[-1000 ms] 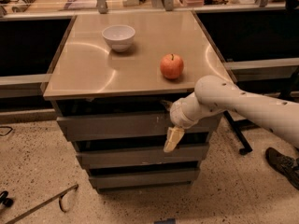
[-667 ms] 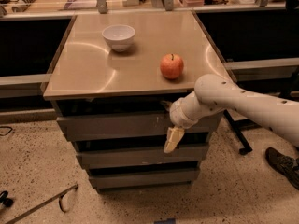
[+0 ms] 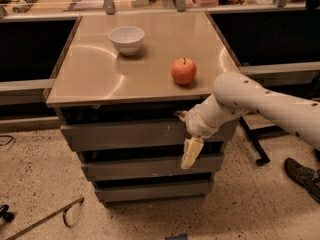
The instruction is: Open top drawer
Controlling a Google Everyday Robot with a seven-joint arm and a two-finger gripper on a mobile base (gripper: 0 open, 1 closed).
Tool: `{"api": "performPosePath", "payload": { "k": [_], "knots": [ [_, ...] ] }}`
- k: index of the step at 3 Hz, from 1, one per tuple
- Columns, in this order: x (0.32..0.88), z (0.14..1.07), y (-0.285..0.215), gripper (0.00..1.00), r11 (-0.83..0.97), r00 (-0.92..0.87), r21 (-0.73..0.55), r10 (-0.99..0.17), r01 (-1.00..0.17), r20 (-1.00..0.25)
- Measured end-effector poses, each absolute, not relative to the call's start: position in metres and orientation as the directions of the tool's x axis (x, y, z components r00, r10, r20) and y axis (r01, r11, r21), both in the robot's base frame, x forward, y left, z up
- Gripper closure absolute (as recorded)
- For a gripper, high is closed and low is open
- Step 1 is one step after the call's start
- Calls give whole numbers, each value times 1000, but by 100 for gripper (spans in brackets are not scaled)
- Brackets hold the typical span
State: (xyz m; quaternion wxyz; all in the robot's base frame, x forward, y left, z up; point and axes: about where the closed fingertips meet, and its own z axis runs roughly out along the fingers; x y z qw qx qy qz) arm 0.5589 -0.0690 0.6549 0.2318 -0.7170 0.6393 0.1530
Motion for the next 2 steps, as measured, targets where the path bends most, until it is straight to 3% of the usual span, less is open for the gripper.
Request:
{"api": "performPosePath", "payload": {
  "k": [2],
  "knots": [
    [508,661,-76,0,-135,105,20,-848,-991,-519]
  ]
}}
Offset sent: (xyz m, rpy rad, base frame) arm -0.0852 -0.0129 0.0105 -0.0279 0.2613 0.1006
